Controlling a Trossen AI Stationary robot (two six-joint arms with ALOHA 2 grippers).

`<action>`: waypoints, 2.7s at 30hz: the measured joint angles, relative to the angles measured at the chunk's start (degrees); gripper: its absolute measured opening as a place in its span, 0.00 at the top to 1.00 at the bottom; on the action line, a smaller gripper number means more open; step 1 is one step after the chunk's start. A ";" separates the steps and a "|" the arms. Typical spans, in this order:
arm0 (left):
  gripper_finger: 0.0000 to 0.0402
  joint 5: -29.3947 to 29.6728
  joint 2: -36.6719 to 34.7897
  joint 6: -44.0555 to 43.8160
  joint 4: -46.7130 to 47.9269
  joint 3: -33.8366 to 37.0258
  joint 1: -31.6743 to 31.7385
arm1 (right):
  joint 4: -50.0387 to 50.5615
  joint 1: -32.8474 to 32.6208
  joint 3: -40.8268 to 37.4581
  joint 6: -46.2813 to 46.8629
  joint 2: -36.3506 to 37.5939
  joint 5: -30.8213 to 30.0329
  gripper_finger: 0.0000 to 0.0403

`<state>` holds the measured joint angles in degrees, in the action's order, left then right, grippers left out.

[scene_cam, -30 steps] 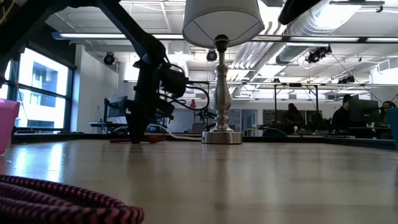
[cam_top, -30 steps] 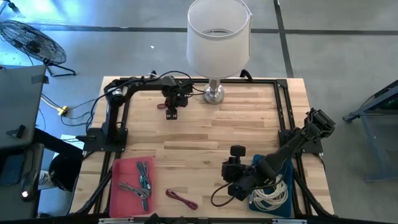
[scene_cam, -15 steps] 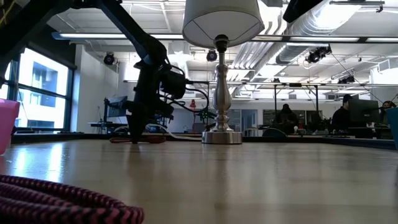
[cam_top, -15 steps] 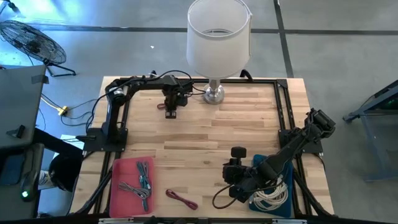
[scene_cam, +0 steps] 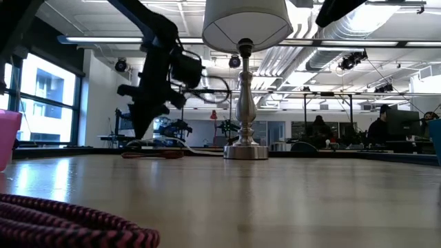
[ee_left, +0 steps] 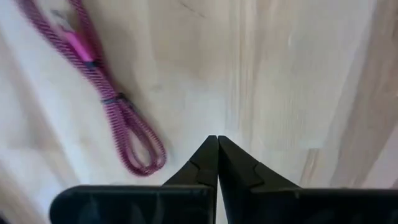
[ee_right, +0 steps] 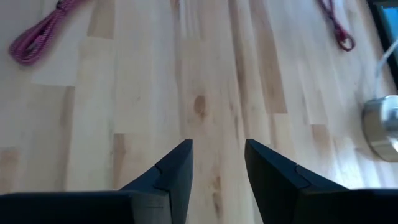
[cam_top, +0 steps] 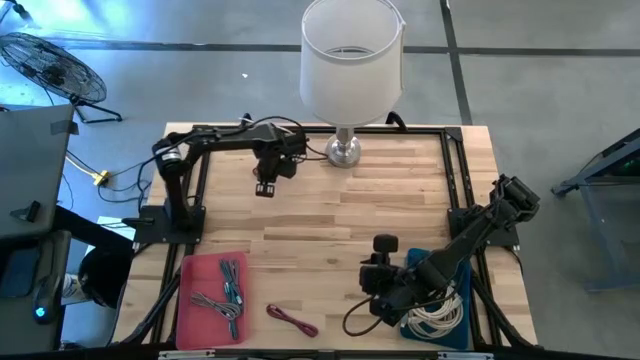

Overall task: Pick & Place USB Port
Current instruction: Put the top red USB cable into the pink bin

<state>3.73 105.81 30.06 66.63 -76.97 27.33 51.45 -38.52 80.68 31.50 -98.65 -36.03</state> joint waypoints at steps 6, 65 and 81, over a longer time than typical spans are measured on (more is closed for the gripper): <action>0.99 2.93 -1.36 3.57 -4.33 -0.06 0.02 | 0.26 0.00 0.00 -0.46 0.00 -0.92 0.66; 0.49 -0.57 4.73 2.57 -13.90 -0.15 7.58 | 2.33 0.28 0.00 -0.45 0.00 -0.83 0.66; 0.93 0.44 9.65 1.14 -12.33 -0.44 8.00 | 2.44 0.22 0.00 0.22 0.02 -0.81 0.66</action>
<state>4.17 115.46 31.20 54.30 -77.41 35.33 53.89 -38.30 80.68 31.73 -98.63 -36.84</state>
